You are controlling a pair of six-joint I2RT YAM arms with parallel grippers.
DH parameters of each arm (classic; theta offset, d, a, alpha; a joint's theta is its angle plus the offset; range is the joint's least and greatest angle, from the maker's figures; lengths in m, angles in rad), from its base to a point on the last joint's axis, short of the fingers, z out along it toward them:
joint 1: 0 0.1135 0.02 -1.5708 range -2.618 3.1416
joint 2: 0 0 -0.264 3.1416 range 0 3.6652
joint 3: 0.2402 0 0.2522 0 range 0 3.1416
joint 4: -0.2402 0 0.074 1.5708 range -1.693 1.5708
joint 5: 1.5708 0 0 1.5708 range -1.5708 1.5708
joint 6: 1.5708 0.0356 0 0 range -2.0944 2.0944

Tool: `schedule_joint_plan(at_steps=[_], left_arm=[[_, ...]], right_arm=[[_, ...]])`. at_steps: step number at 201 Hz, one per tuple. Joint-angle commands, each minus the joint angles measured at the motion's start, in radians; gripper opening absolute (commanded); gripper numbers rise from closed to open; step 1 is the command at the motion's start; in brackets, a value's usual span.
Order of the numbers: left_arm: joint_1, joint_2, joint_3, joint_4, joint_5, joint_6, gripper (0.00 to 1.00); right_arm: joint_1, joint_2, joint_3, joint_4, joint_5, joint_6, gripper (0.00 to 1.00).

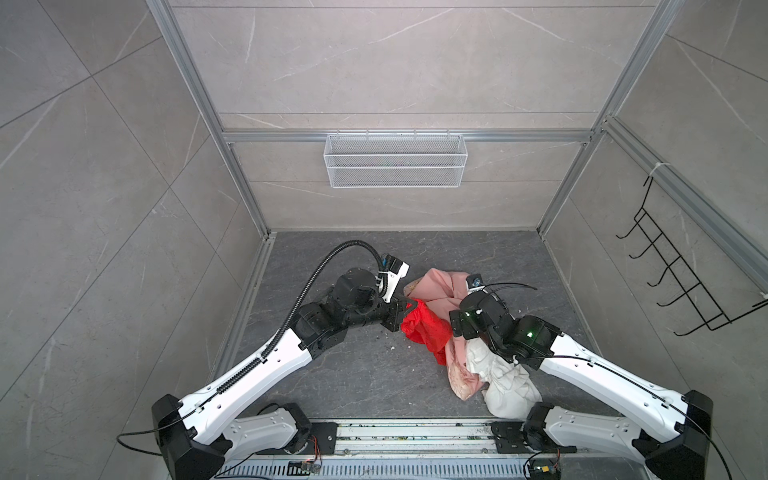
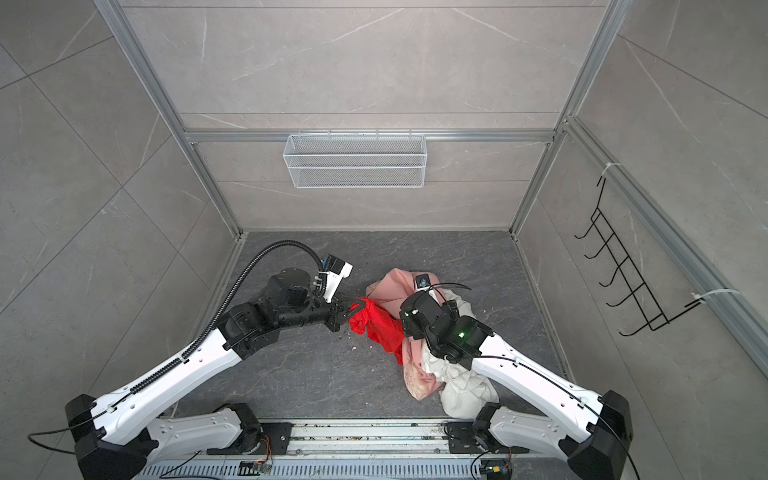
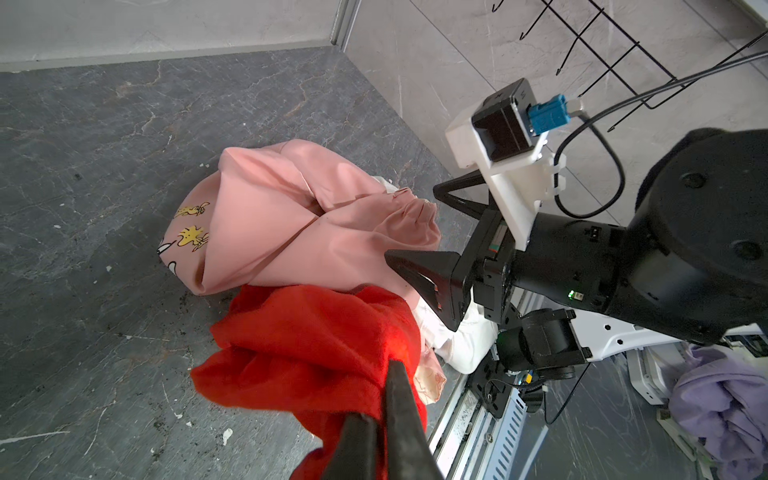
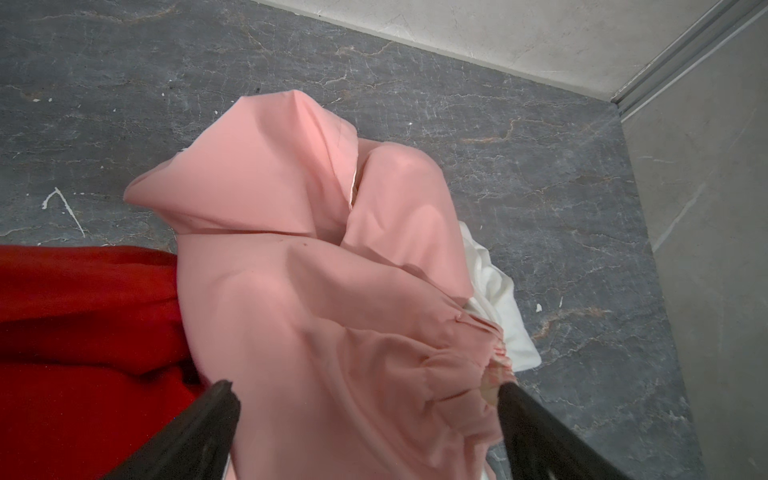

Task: Pick out a specific cloth from the pile
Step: 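Pull the red cloth up and away from the pile with the left gripper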

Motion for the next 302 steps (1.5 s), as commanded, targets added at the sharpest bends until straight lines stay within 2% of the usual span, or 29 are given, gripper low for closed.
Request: schedule_joint_plan(at_steps=[1, 117, 192, 256, 302], left_arm=[[0.000, -0.056, 0.058, 0.066, -0.024, 0.039, 0.00], [0.000, -0.070, 0.166, 0.047, -0.032, 0.097, 0.00], [0.000, -0.110, 0.161, 0.046, -0.107, 0.148, 0.00], [0.000, -0.065, 0.214, 0.074, -0.054, 0.149, 0.00], [0.000, -0.076, 0.238, 0.076, -0.058, 0.163, 0.00]], right_arm=[[0.007, -0.013, 0.012, -0.023, 0.026, 0.009, 1.00], [0.008, -0.024, 0.011, -0.016, 0.024, 0.005, 1.00], [0.007, -0.008, 0.017, -0.012, 0.025, -0.001, 1.00], [0.007, -0.047, 0.000, 0.014, 0.000, -0.017, 1.00], [0.007, -0.063, -0.019, 0.016, -0.003, -0.013, 1.00]])
